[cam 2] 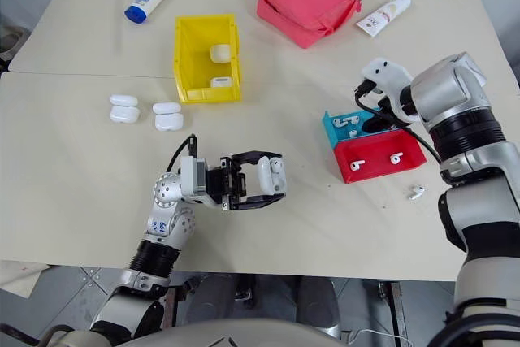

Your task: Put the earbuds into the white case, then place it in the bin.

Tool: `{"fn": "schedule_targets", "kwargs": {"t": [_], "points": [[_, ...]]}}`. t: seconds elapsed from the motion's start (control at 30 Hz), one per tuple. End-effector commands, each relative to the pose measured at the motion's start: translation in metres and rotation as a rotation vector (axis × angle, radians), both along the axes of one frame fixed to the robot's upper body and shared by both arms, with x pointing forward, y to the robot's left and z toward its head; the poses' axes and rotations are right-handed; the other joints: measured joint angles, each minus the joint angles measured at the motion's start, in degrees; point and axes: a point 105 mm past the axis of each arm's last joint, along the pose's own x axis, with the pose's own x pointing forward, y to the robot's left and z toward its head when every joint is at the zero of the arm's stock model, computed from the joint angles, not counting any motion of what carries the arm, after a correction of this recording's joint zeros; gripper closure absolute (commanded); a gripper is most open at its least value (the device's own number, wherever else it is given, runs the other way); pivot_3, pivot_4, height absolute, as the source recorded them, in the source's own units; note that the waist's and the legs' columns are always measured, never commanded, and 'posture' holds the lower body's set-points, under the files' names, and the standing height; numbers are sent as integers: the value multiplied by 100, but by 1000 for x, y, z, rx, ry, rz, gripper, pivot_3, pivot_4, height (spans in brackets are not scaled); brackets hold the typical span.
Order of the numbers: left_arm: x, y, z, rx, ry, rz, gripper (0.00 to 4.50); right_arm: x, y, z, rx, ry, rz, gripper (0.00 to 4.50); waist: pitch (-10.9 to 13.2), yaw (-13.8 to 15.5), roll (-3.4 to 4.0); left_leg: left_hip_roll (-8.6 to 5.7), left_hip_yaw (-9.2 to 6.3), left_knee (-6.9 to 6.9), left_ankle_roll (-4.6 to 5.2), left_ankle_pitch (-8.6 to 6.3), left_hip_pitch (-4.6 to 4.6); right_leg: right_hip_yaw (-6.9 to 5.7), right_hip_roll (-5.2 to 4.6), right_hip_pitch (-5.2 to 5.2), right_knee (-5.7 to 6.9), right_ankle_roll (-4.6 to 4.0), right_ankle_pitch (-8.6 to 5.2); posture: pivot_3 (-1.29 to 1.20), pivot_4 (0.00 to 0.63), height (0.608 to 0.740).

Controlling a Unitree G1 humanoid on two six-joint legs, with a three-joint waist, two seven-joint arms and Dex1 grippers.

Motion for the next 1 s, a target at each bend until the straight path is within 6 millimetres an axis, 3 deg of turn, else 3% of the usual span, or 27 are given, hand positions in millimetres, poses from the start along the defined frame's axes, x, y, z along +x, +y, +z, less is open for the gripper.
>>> {"fn": "schedule_targets", "kwargs": {"t": [0.03,0.3,0.4,0.57,0.83,1.0], "points": [[-5,0,9,-18,-48,4,1692,3,-5,11,-19,-32,-8,1813,0,-3,0,0,1,0,0,0,0,0,0,0,0,0,0,0,150,740],[-5,1,9,-17,-48,12,1692,3,-5,10,-31,-28,0,1813,0,-4,1,0,1,0,0,0,0,0,0,0,0,0,0,0,150,740],[-5,2,9,-17,-48,15,1692,4,-4,10,-31,-27,4,2338,0,-4,1,0,0,0,0,0,1,0,1,0,0,0,0,0,150,740],[-4,2,9,-17,-46,20,1692,4,-3,9,-39,-23,12,3937,-1,0,1,0,0,0,0,0,1,1,1,0,1,0,0,0,150,740],[-2,3,9,-15,-46,22,1692,5,-5,15,-50,-42,32,3937,-1,-4,1,0,1,0,0,0,1,1,1,0,1,0,0,0,150,740],[1,5,9,-9,-45,18,1692,4,12,49,129,-159,90,3937,2,-1,4,0,1,0,0,0,0,1,1,0,1,0,0,0,150,740]]}}
